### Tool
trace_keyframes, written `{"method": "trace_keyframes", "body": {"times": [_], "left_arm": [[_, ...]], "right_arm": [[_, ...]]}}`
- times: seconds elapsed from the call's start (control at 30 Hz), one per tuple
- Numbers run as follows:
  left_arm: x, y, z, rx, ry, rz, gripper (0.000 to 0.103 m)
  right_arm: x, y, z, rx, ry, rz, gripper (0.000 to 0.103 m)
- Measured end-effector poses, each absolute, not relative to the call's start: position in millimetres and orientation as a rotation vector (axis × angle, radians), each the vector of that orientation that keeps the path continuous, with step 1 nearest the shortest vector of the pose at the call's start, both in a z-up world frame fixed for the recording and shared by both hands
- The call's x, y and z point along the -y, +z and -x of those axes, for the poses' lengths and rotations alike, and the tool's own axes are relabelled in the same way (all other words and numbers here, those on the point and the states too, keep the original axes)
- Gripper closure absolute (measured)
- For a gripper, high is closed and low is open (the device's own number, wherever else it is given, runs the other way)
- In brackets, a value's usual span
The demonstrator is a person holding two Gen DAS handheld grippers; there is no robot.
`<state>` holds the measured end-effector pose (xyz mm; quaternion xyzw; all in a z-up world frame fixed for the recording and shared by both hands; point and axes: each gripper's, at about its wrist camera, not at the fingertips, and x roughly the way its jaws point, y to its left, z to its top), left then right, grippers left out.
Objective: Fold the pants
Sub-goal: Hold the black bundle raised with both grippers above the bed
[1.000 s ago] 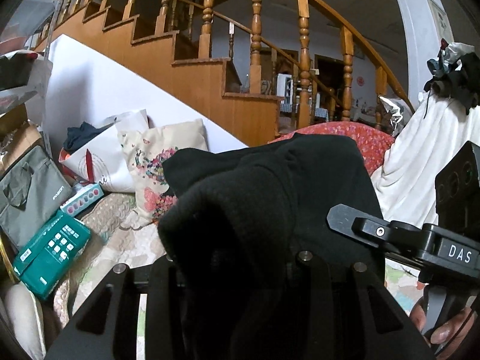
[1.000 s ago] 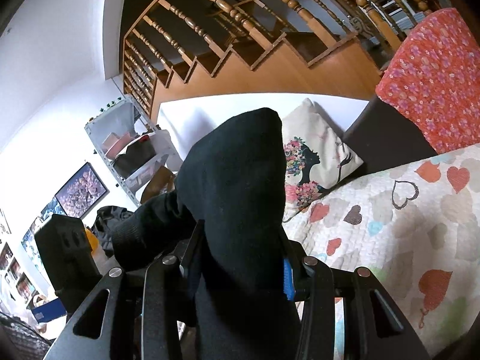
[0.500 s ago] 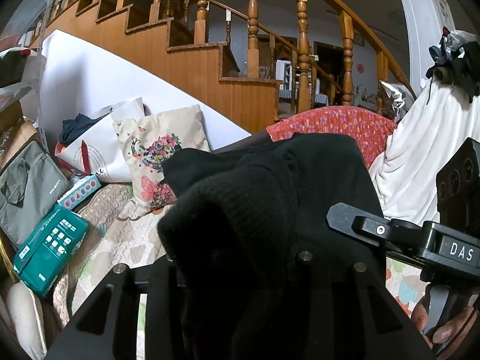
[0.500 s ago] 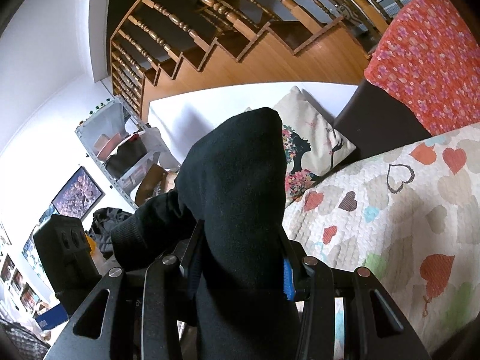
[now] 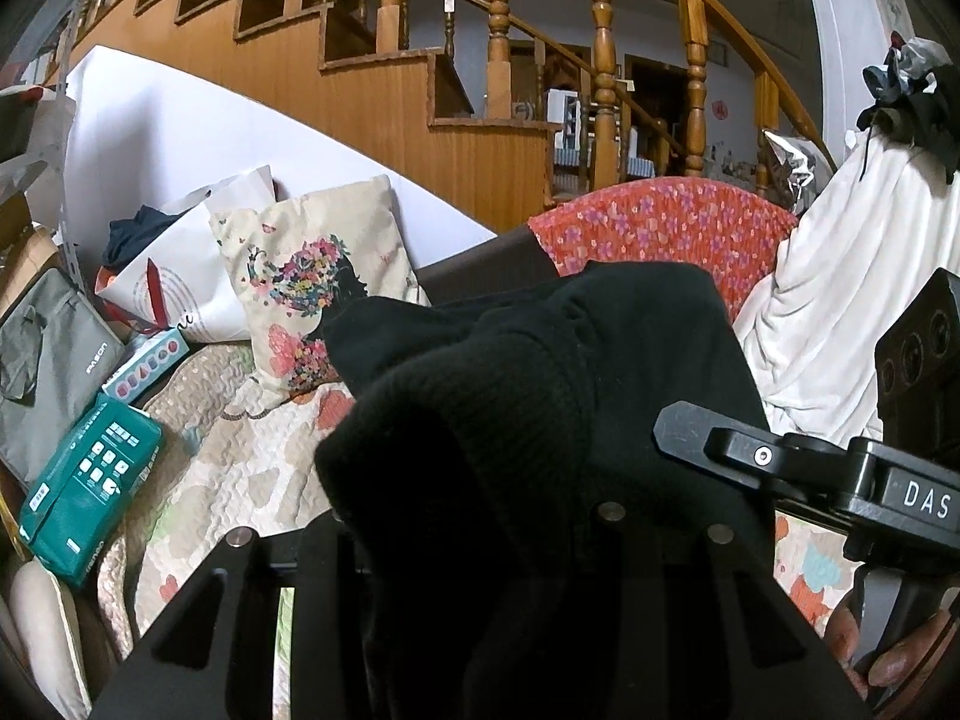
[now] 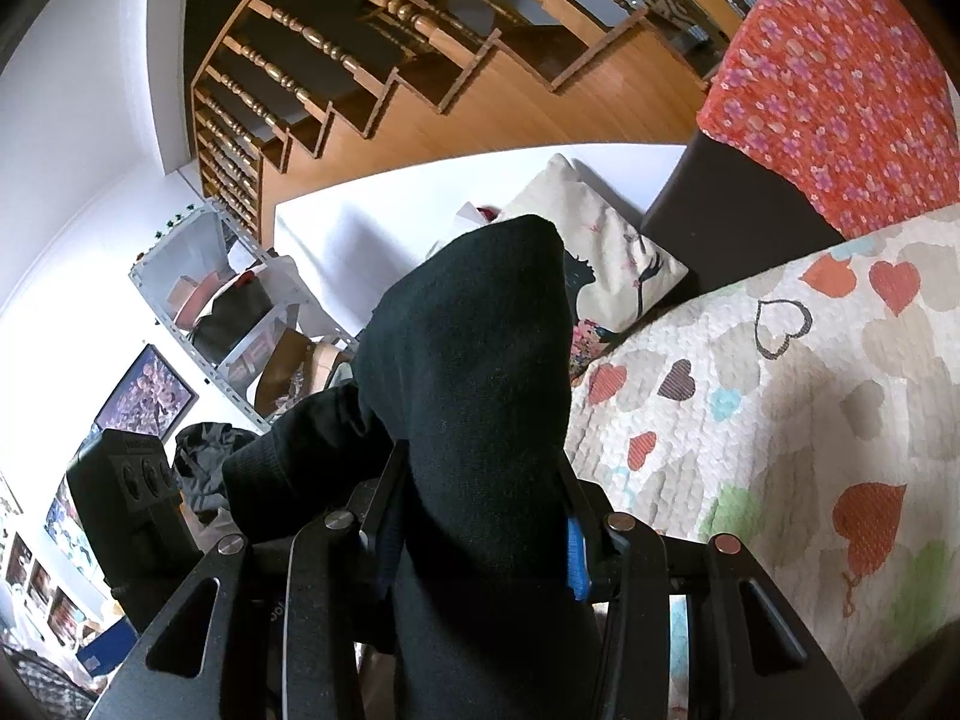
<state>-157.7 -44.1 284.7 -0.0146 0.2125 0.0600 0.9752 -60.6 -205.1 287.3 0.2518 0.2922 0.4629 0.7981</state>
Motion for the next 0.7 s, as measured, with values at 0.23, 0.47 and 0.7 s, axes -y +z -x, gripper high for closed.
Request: {"method": "trace_keyframes", "body": {"times": [0.23,0.47,0.7], "left_arm": [[45.7,275.9,146.2,-0.461,0.116,0.029,0.067],[47.7,266.1,133.8,-0.500,0.112,0.030,0.066],[51.2,256.7,119.5,-0.535,0.110,0.027,0.066]], "right_arm": [[207.3,277.6,52.7,-0.650,0.979,-0.552,0.057],[208.4,266.0,43.7,-0.681,0.958,-0.557,0.057],[210.3,255.1,34.1,-0.708,0.941,-0.564,0.057]]}}
